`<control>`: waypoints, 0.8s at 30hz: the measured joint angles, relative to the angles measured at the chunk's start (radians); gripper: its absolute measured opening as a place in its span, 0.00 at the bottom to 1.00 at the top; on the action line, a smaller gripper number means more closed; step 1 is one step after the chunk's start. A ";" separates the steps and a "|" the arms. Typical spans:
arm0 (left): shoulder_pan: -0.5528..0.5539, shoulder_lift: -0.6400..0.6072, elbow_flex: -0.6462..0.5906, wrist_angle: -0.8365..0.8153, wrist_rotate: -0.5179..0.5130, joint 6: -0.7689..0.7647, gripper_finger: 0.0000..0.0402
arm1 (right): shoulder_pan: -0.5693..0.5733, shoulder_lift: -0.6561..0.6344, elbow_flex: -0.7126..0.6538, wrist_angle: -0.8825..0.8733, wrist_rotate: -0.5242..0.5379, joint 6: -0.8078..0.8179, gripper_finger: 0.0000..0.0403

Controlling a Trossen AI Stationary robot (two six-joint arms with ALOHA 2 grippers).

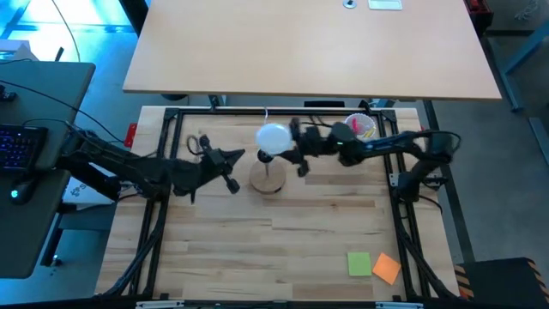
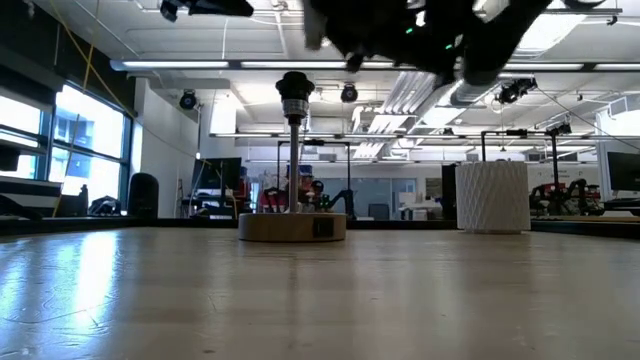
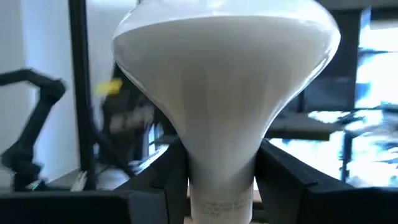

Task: Screw lightbulb
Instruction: Insert the lightbulb into the brown lamp

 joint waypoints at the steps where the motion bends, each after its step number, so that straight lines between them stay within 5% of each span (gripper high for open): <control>1: 0.005 -0.021 0.000 0.001 0.010 0.018 0.00 | -0.004 0.038 0.031 -0.003 -0.027 0.013 0.37; 10: 0.008 -0.144 0.036 0.032 0.089 0.113 0.00 | -0.052 0.171 0.069 0.161 -0.062 0.112 0.37; 24: 0.125 0.060 0.348 -0.139 0.260 0.239 0.00 | -0.056 0.169 0.019 0.207 -0.010 0.115 0.37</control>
